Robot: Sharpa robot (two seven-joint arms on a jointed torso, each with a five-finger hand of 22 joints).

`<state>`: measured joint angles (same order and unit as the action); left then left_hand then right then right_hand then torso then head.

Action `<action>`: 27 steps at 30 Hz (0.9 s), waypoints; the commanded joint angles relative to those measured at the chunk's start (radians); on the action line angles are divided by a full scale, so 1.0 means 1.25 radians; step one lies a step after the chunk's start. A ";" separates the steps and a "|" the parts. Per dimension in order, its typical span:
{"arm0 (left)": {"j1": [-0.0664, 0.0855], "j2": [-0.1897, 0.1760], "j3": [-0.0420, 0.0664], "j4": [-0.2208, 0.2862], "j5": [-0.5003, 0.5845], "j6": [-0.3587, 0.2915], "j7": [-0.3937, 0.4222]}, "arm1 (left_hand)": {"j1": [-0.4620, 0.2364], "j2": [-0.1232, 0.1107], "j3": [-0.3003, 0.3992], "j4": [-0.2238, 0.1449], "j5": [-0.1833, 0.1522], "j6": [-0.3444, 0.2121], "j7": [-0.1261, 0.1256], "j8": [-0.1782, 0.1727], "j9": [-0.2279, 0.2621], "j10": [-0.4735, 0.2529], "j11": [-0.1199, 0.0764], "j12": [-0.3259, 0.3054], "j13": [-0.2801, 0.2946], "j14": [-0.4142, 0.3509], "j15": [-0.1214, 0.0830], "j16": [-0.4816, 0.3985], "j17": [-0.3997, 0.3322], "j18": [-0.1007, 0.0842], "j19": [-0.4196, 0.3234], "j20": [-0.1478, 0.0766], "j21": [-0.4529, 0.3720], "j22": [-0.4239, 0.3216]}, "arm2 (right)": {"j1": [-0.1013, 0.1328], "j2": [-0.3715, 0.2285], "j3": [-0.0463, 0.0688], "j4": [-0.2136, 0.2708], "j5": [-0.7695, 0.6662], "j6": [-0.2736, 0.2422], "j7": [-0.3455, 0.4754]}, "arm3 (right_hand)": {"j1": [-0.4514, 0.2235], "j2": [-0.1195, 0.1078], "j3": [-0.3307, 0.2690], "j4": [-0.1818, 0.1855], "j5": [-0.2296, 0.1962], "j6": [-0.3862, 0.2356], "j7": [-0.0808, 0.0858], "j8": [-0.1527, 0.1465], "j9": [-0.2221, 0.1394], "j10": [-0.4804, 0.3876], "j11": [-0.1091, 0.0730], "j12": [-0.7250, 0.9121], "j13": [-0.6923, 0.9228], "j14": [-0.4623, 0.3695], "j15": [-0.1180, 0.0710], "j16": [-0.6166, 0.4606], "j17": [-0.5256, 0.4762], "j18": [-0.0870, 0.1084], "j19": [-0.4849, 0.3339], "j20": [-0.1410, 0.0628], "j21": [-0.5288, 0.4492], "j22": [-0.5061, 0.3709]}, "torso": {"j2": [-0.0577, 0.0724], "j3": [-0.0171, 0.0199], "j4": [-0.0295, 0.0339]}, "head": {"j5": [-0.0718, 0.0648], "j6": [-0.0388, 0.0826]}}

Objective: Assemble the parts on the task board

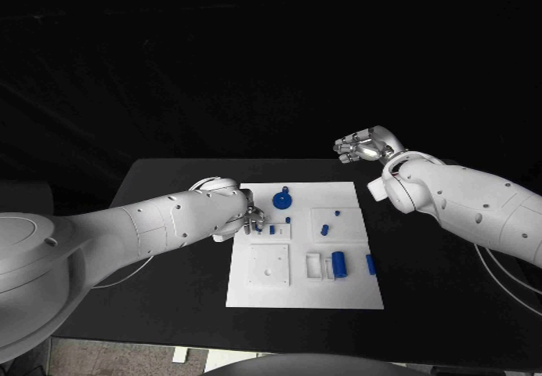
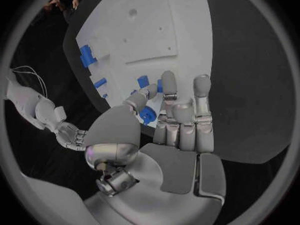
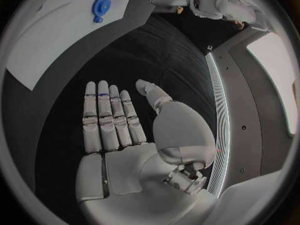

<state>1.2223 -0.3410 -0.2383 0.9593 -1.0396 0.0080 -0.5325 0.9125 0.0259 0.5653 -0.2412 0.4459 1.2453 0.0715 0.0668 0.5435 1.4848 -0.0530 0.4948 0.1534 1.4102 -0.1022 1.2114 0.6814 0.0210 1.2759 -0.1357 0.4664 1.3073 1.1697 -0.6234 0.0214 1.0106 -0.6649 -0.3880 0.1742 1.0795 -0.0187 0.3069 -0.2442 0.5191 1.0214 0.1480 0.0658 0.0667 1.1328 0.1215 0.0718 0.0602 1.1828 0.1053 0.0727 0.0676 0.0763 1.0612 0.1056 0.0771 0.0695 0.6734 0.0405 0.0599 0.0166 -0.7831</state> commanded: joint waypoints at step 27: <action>-0.013 0.003 0.000 0.000 0.004 0.001 0.009 | -0.005 -0.001 0.062 -0.037 0.011 0.134 -0.082 0.002 0.006 0.026 -0.023 0.006 0.001 0.015 -0.012 -0.002 0.000 0.008 -0.001 0.003 0.012 0.016 | 0.000 -0.001 0.000 0.000 -0.006 0.008 0.006 | 0.001 -0.009 0.009 0.003 0.005 0.005 0.001 -0.002 -0.001 -0.005 0.000 -0.003 -0.001 -0.001 0.002 -0.004 -0.001 0.002 -0.006 0.000 0.000 -0.001 | 0.001 -0.0013 0.0004 | -0.001 -0.007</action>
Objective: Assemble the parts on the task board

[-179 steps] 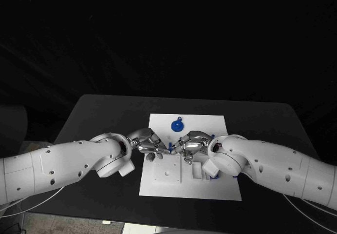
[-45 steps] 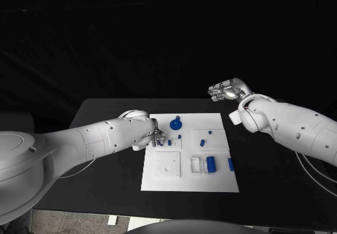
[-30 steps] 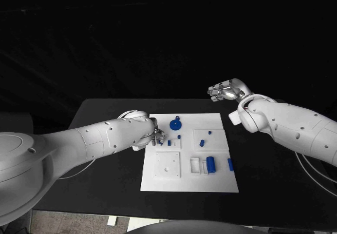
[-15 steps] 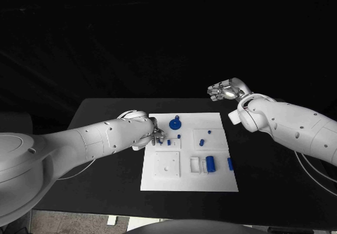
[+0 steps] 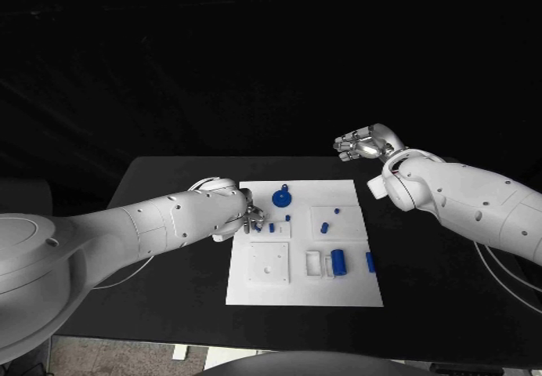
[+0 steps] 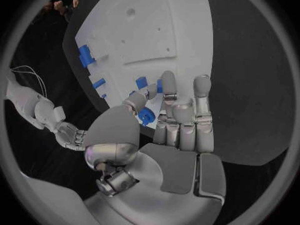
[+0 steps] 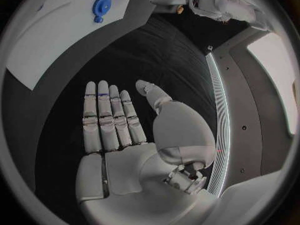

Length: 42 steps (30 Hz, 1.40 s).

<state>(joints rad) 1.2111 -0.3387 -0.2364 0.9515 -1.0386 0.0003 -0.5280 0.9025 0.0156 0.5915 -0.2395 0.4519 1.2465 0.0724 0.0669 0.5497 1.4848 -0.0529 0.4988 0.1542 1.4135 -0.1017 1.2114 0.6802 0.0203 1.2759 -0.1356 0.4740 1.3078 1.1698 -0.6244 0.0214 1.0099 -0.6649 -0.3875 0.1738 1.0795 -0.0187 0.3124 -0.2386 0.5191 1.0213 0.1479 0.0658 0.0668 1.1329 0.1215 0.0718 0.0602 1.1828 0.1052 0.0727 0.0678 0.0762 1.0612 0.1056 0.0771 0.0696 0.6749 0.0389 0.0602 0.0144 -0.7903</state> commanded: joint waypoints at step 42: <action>-0.010 -0.002 -0.001 0.010 0.003 0.046 -0.003 | -0.005 0.024 0.019 -0.035 -0.021 0.142 -0.086 0.002 0.002 0.026 -0.022 0.016 0.006 0.013 -0.011 0.004 0.016 0.007 -0.003 0.005 0.007 0.014 | 0.000 -0.003 0.000 0.001 -0.005 0.010 0.005 | 0.002 -0.011 0.008 0.000 0.005 0.007 0.001 -0.002 -0.001 -0.005 0.001 -0.004 -0.001 -0.002 0.003 -0.004 -0.001 0.003 -0.007 0.000 0.000 -0.001 | 0.001 -0.0005 0.0000 | 0.000 -0.008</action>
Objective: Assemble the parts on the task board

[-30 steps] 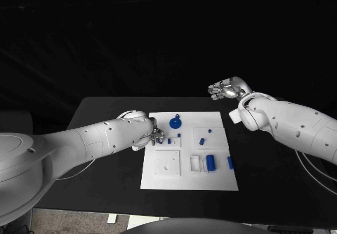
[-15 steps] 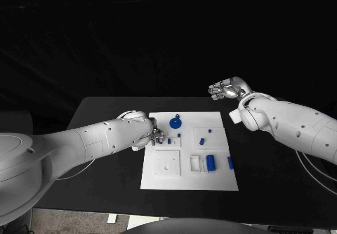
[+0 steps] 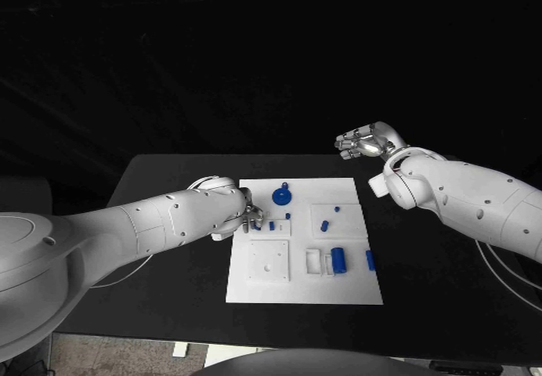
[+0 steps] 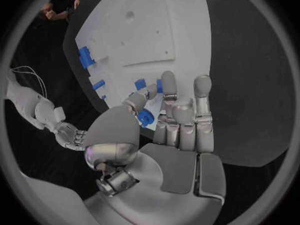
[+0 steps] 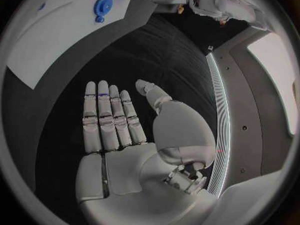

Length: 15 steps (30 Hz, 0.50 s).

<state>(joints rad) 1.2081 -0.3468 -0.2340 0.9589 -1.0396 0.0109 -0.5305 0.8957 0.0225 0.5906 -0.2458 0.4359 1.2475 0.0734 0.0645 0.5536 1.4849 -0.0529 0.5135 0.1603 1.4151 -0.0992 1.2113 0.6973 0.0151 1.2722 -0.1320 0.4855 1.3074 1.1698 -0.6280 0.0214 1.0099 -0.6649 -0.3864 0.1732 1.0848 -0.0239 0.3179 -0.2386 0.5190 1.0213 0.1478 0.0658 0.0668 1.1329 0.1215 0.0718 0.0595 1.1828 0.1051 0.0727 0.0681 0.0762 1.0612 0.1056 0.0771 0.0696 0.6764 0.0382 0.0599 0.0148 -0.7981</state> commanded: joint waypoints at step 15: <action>-0.009 0.006 -0.003 0.005 0.001 0.056 0.002 | 0.002 0.033 -0.006 -0.027 -0.020 0.159 -0.091 0.006 -0.003 0.026 -0.022 0.030 0.014 0.014 -0.012 0.011 0.011 0.010 0.003 0.004 -0.009 0.015 | 0.000 0.001 0.000 0.001 -0.006 0.011 0.005 | -0.002 -0.007 0.003 0.000 0.005 0.007 0.001 -0.002 -0.001 -0.006 0.001 -0.004 -0.001 -0.002 0.003 -0.004 -0.001 0.003 -0.007 0.000 0.000 -0.001 | 0.000 -0.0001 0.0006 | 0.001 -0.004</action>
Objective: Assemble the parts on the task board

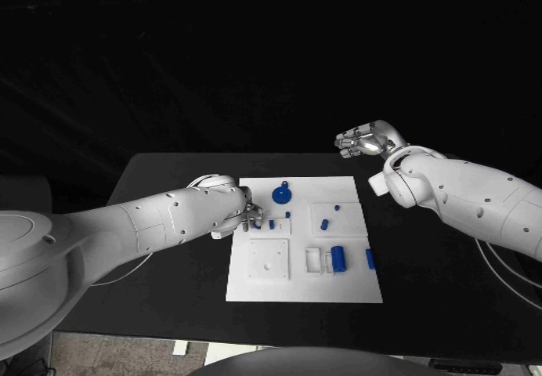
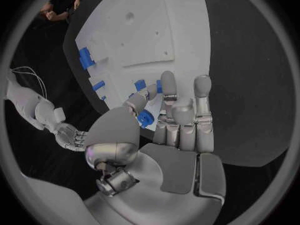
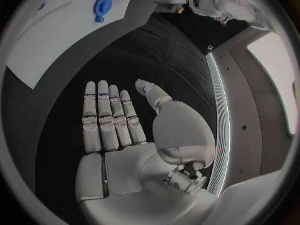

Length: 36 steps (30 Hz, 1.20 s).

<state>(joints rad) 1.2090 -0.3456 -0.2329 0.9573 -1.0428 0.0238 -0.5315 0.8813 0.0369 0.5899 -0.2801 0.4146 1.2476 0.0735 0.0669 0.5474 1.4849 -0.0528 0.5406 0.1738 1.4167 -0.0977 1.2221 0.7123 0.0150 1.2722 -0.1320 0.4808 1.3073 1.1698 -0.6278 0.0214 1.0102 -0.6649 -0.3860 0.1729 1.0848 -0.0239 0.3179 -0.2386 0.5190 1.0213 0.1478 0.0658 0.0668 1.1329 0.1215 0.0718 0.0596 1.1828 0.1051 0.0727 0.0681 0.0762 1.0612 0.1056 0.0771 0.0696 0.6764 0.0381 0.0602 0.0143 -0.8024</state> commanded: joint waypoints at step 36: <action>-0.010 0.017 -0.004 0.001 -0.004 0.047 0.013 | 0.050 0.024 -0.032 0.029 -0.045 0.169 -0.095 0.006 0.025 0.025 -0.021 0.033 0.019 0.013 -0.014 0.024 0.011 0.007 0.008 0.003 -0.008 0.016 | 0.000 0.004 0.000 -0.001 -0.006 0.014 0.006 | -0.002 -0.009 0.015 0.001 0.022 0.008 0.001 -0.002 -0.001 -0.006 0.001 -0.004 -0.001 -0.002 0.003 -0.004 -0.001 0.003 -0.007 0.000 0.000 -0.001 | 0.001 0.0009 -0.0007 | 0.000 -0.003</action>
<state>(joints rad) 1.2095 -0.3348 -0.2328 0.9497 -1.0572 0.0254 -0.5284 0.9048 0.0349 0.5482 -0.2470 0.3540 1.2515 0.0721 0.0703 0.5777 1.4881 -0.0497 0.5782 0.1964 1.4185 -0.0958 1.2469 0.7249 0.0150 1.2758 -0.1285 0.4721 1.3078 1.1698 -0.6246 0.0213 1.0085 -0.6649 -0.3840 0.1728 1.0807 -0.0280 0.3317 -0.2359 0.5423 1.0239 0.1503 0.0658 0.0668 1.1329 0.1215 0.0718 0.0598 1.1828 0.1051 0.0727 0.0682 0.0763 1.0612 0.1055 0.0771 0.0696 0.6768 0.0391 0.0593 0.0145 -0.8063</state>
